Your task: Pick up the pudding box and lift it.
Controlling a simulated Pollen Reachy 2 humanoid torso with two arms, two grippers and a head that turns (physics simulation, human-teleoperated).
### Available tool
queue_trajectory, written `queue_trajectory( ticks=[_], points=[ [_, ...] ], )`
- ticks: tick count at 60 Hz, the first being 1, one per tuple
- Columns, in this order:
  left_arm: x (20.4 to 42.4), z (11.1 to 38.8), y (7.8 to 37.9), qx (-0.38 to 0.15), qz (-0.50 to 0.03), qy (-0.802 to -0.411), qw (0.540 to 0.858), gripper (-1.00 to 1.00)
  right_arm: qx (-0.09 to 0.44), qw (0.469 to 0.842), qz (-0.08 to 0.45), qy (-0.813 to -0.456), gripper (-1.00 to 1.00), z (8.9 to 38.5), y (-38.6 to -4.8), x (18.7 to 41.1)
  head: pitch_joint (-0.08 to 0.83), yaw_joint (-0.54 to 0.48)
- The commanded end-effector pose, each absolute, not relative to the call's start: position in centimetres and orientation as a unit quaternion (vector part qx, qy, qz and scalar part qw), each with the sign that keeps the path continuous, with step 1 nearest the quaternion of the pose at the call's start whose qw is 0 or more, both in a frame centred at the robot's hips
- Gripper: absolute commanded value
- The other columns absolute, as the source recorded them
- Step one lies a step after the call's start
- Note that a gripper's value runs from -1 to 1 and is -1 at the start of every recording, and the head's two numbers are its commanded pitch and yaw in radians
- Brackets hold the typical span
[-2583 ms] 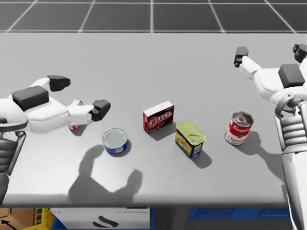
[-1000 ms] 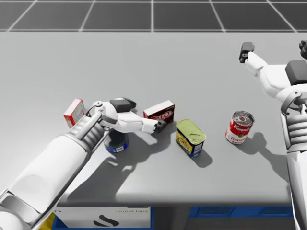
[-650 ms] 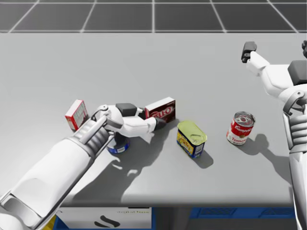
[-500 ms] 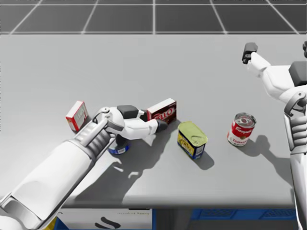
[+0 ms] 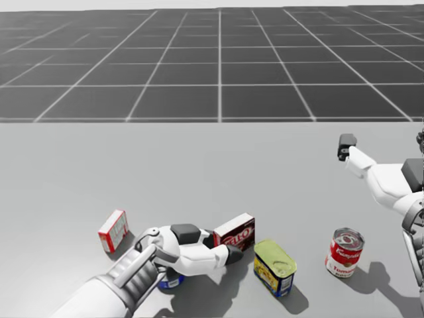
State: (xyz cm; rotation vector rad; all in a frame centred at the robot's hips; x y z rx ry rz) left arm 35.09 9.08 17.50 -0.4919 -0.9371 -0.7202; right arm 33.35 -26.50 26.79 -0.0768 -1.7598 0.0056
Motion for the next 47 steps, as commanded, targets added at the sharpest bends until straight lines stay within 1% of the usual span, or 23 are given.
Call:
queue_trajectory(
  ticks=[1,5,11,12,15,25,28,29,37,41,46,47],
  points=[
    [34.6,18.3,6.8,-0.257,-0.333,-0.448,0.788,1.0,-0.034,0.636,0.001,-0.771,-1.0,26.8,-26.5,33.3,0.341,0.02],
    [34.6,18.7,6.9,-0.257,-0.333,-0.452,0.786,1.0,-0.034,0.635,0.002,-0.771,-1.0,26.8,-26.6,33.3,0.331,0.02],
    [34.8,20.3,7.1,-0.26,-0.33,-0.466,0.779,1.0,-0.034,0.635,0.001,-0.772,-1.0,26.8,-26.7,33.3,0.313,0.03],
    [34.9,21.0,7.2,-0.26,-0.33,-0.471,0.776,1.0,-0.034,0.635,0.001,-0.772,-1.0,26.8,-26.7,33.3,0.308,0.03],
    [35.0,21.8,7.4,-0.26,-0.329,-0.476,0.773,1.0,-0.034,0.635,0.001,-0.772,-1.0,26.9,-26.7,33.3,0.303,0.03],
    [35.2,26.2,8.5,-0.257,-0.322,-0.512,0.753,1.0,-0.033,0.635,0.0,-0.772,-1.0,26.9,-26.8,33.3,0.289,0.04],
    [35.0,27.4,8.9,-0.255,-0.322,-0.521,0.748,1.0,-0.033,0.635,-0.001,-0.772,-1.0,27.0,-26.8,33.3,0.288,0.04],
    [35.0,28.1,9.1,-0.254,-0.321,-0.528,0.744,1.0,-0.033,0.635,-0.001,-0.772,-1.0,27.0,-26.8,33.3,0.288,0.04],
    [34.3,30.9,10.0,-0.247,-0.321,-0.555,0.727,1.0,-0.033,0.634,-0.002,-0.773,-1.0,27.0,-26.8,33.3,0.283,0.04],
    [33.7,33.2,10.7,-0.241,-0.319,-0.579,0.711,1.0,-0.034,0.634,-0.002,-0.773,-1.0,27.0,-26.8,33.3,0.28,0.04],
    [33.1,35.2,11.4,-0.238,-0.317,-0.598,0.697,1.0,-0.033,0.634,-0.002,-0.773,-1.0,27.0,-26.8,33.3,0.277,0.04],
    [32.7,36.2,11.8,-0.235,-0.317,-0.608,0.689,1.0,-0.032,0.634,-0.002,-0.773,-1.0,27.0,-26.8,33.3,0.275,0.05]
  ],
)
